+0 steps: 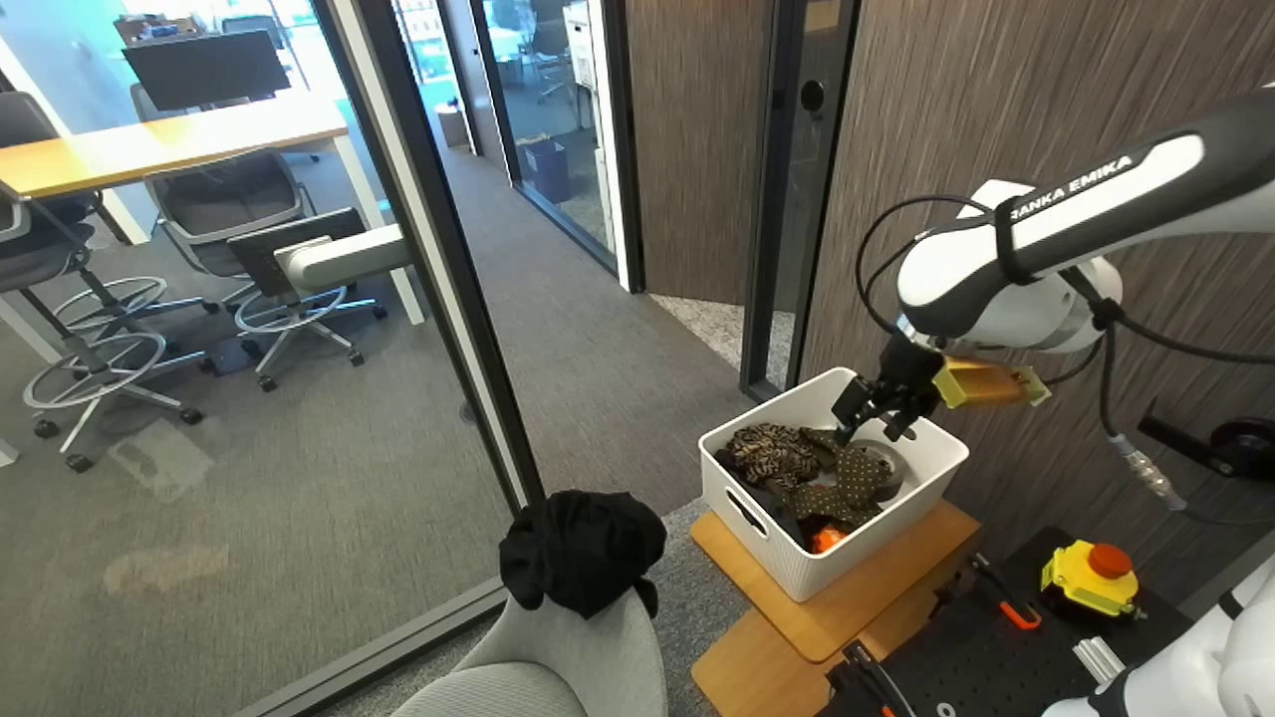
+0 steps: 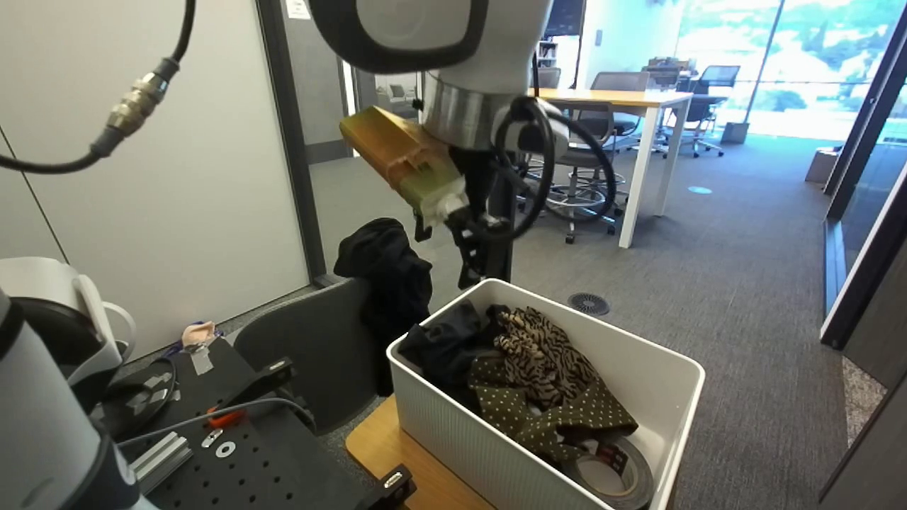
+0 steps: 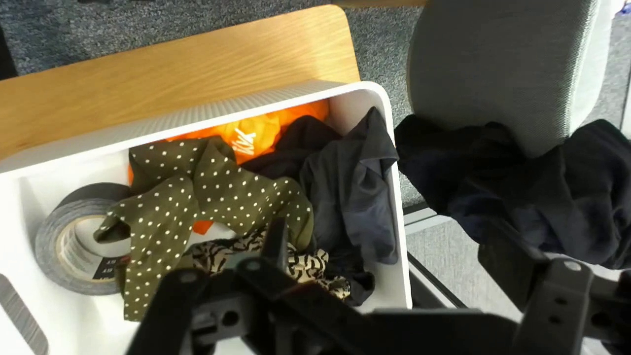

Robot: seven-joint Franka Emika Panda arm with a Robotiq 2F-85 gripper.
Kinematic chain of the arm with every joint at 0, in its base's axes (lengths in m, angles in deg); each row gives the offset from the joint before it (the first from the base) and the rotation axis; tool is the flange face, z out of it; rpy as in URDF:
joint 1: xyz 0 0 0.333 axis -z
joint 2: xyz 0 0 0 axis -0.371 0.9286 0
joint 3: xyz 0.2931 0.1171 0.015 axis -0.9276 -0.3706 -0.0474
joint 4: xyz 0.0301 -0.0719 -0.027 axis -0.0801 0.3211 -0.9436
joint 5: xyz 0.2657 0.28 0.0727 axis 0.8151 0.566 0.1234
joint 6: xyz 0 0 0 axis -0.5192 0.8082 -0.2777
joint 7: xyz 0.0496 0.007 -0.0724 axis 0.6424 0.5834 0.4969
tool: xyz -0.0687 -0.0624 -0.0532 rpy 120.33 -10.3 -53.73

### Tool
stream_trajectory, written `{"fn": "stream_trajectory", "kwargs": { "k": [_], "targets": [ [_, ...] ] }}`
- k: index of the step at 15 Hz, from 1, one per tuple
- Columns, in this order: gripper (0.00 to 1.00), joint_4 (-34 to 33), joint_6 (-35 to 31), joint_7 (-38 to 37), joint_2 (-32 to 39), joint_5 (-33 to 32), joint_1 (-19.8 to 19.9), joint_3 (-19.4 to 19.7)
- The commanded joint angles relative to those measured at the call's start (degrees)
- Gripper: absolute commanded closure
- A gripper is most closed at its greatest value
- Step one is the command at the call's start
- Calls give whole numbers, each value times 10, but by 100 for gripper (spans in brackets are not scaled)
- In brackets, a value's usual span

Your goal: Remove the shirt from the basket and put it on the chair.

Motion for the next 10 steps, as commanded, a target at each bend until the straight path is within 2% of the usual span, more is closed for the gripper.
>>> {"fn": "stream_trajectory", "kwargs": {
  "k": [1, 4, 6, 10],
  "targets": [
    [0, -1, -32, 117, 77, 111, -32, 26],
    [0, -25, -29, 176, 145, 183, -23, 1],
    [0, -49, -27, 194, 186, 208, -7, -21],
    [0, -103, -28, 184, 267, 200, 24, -61]
  ]
}}
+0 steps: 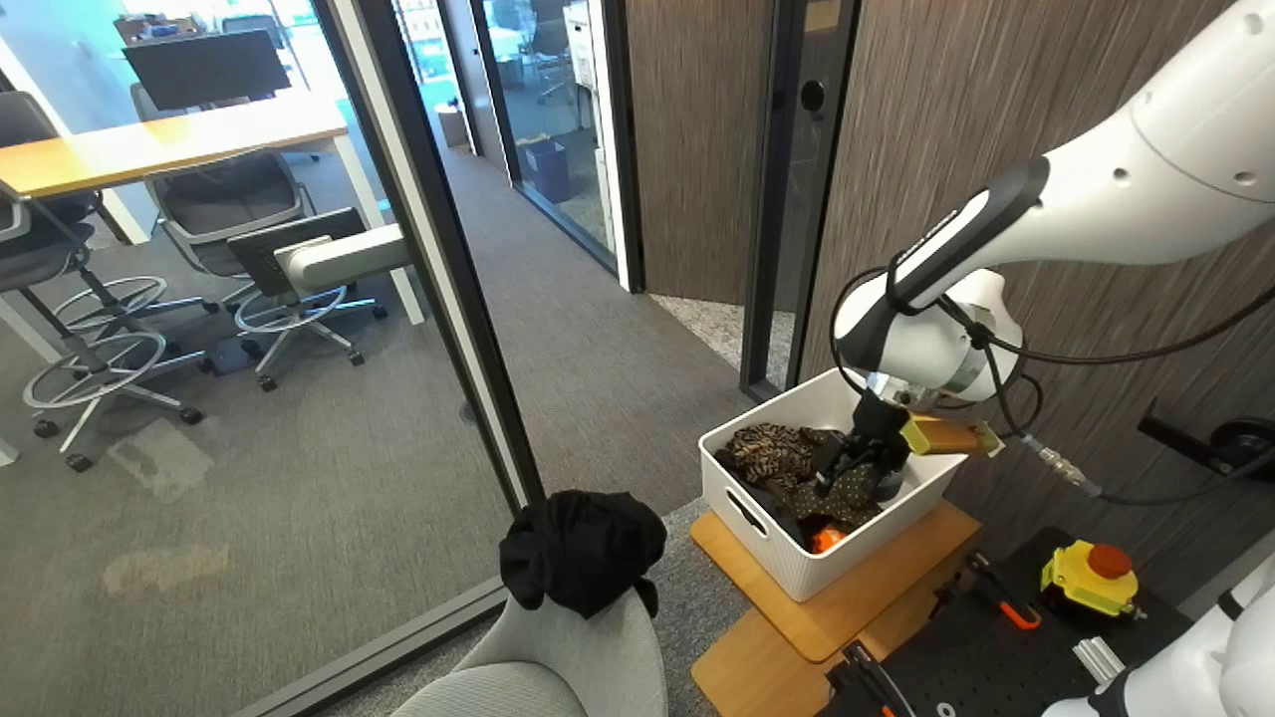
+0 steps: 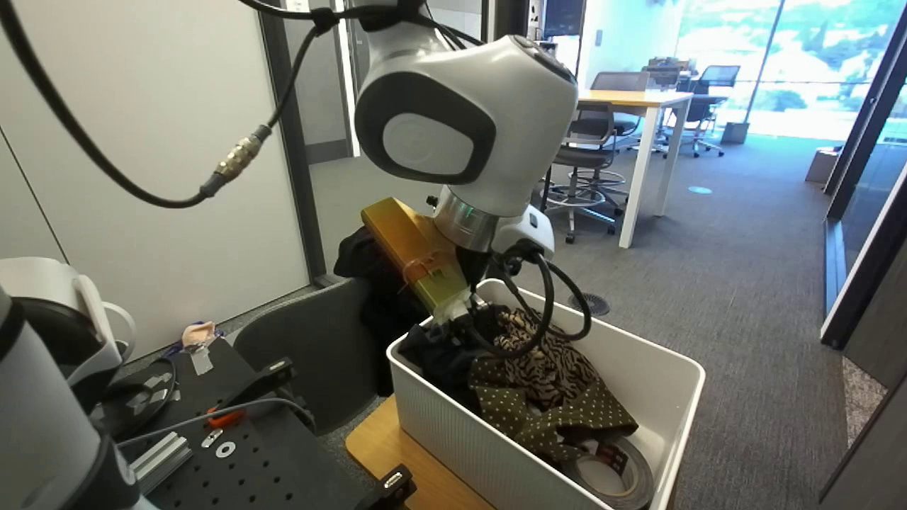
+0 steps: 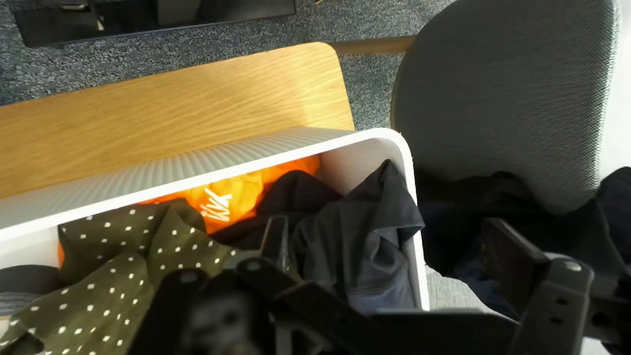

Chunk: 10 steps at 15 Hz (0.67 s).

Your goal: Remove the shirt from the basket and put it on the chair.

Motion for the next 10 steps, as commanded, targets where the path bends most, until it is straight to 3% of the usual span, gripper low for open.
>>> {"fn": "stream_trajectory", "kwargs": {
  "k": [1, 10],
  "targets": [
    [0, -64, -1, 9, 81, 8, 36, -41],
    [0, -170, 0, -1, 212, -7, 103, -113]
  ]
}}
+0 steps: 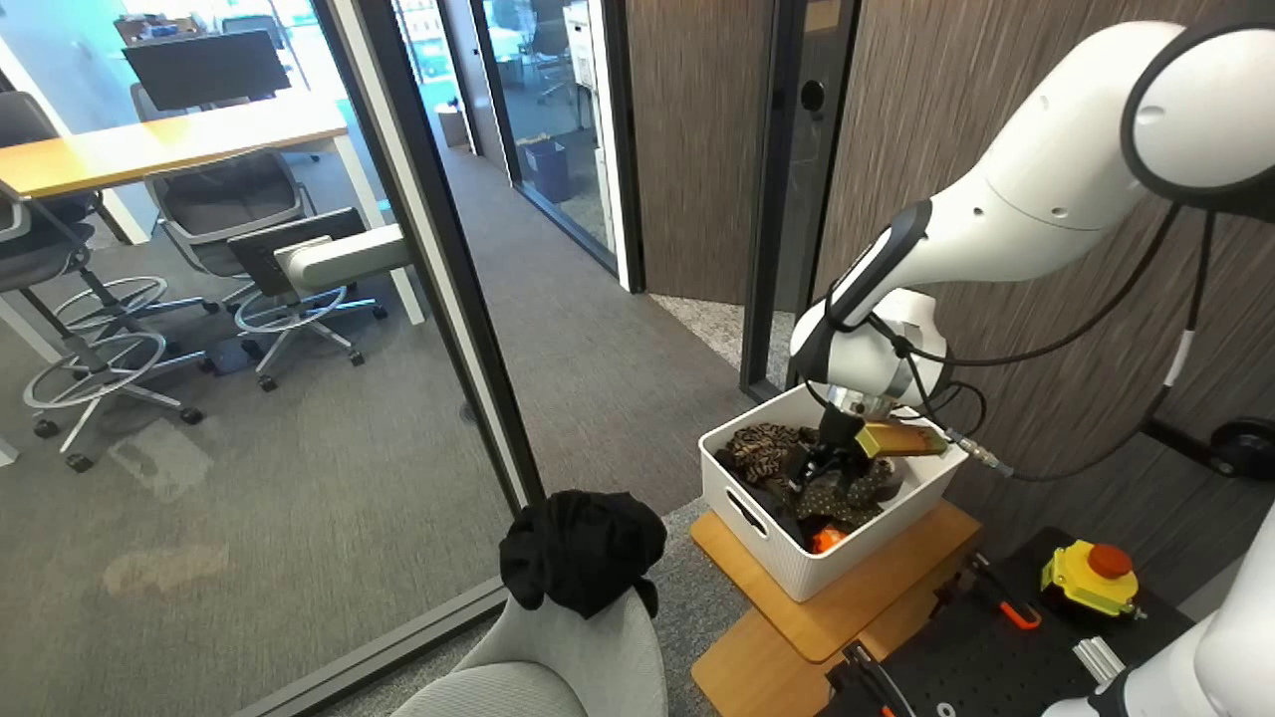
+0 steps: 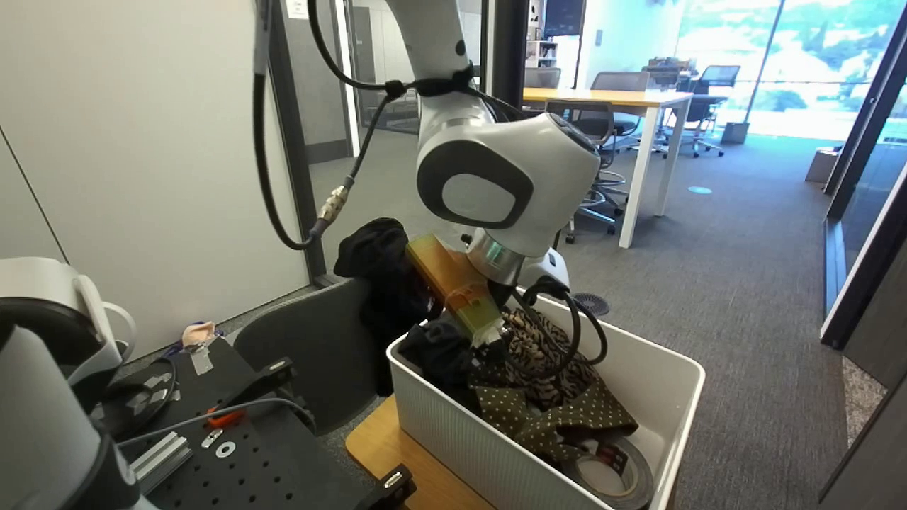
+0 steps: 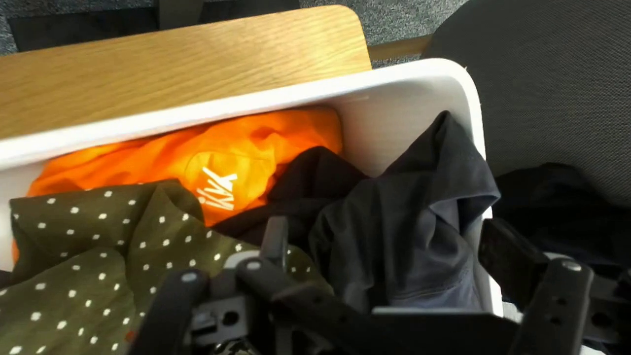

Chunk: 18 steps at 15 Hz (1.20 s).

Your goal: Remove the shirt from the basket and put it on the chair.

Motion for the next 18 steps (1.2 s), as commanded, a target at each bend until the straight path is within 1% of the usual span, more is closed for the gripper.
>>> {"fn": "stream_trajectory", "kwargs": {
  "k": [1, 6, 10, 13, 18],
  "targets": [
    [0, -55, -1, -3, 52, -11, 25, -31],
    [0, -96, 3, -5, 88, -25, 40, -54],
    [0, -119, 18, 11, 107, -13, 59, -80],
    [0, -132, 21, 10, 121, -15, 66, -94],
    [0, -142, 31, 17, 132, -15, 76, -97]
  ]
}}
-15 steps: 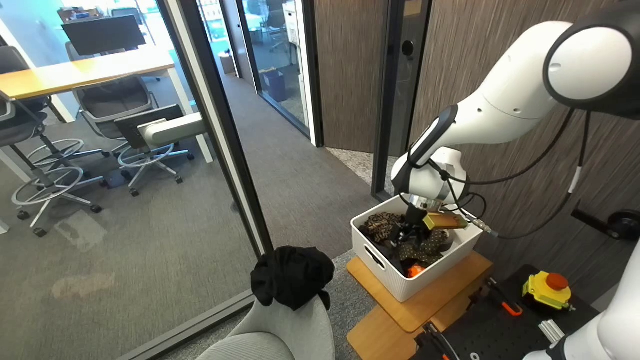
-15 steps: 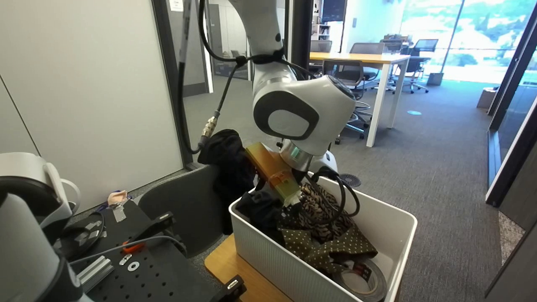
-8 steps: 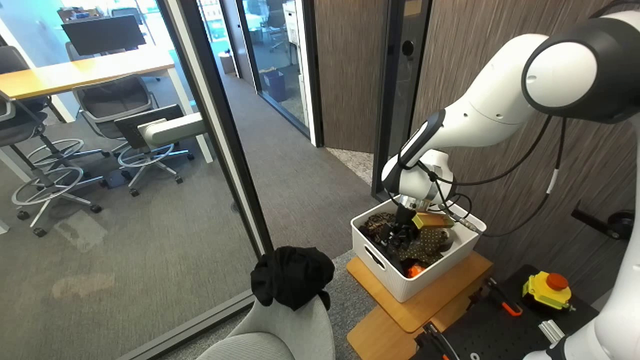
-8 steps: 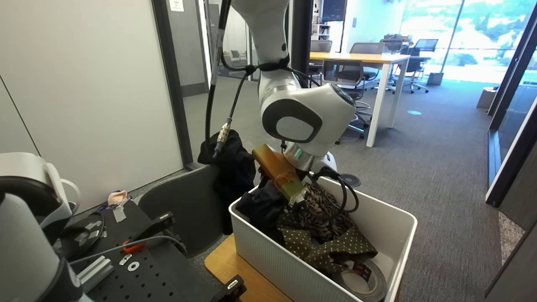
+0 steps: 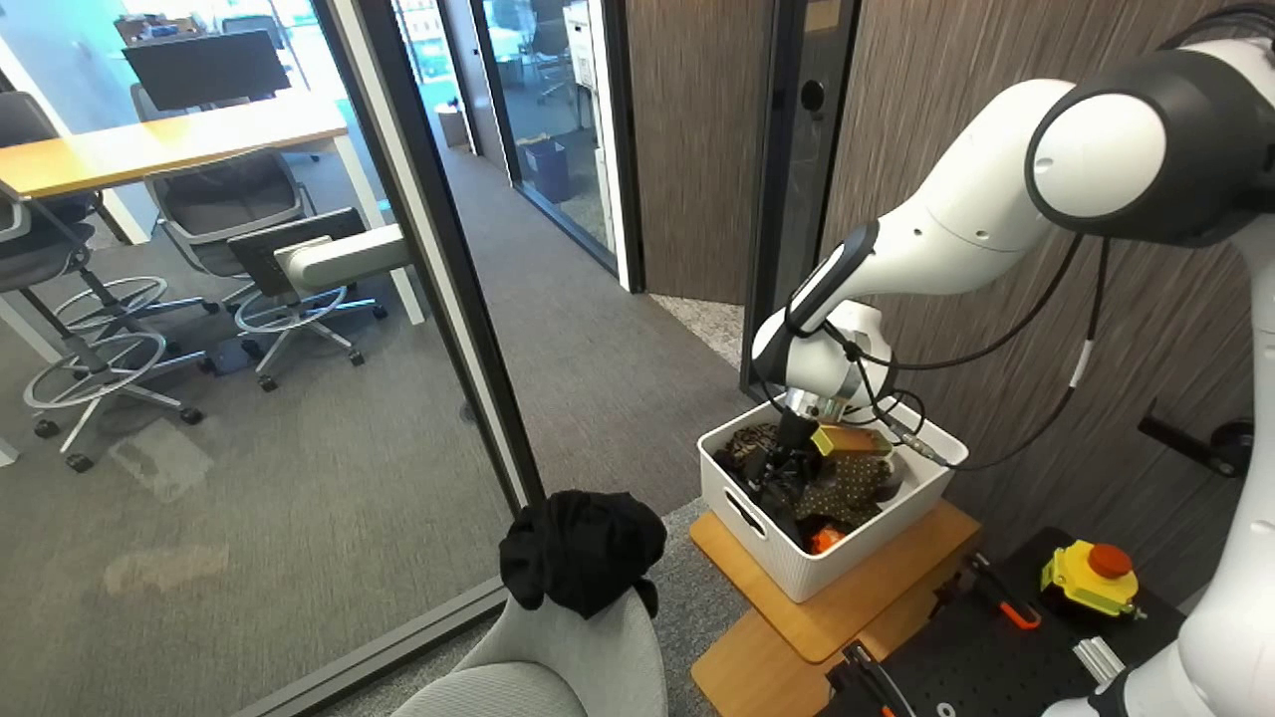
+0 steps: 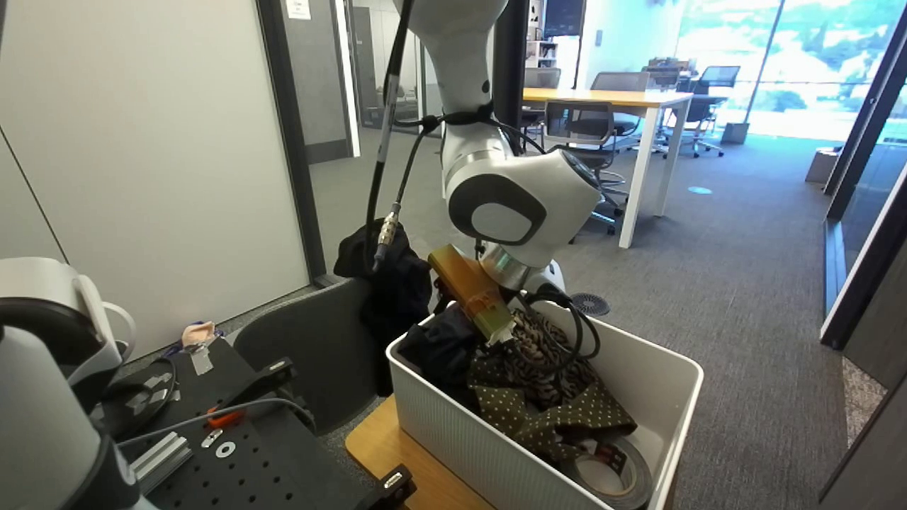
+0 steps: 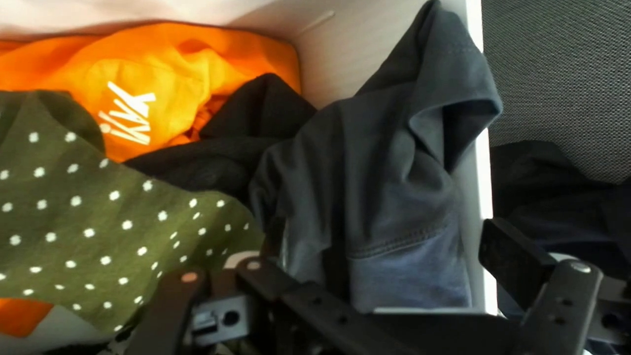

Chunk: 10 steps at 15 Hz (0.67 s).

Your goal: Remove the shirt from the basket and put it on the chair.

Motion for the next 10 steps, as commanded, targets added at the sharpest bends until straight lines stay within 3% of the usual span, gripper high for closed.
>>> {"fn": "stream_trajectory", "kwargs": {
  "k": [1, 10],
  "targets": [
    [0, -21, 14, 9, 16, -5, 15, -9],
    [0, -30, 32, 23, 30, -11, 23, -5]
  ]
}}
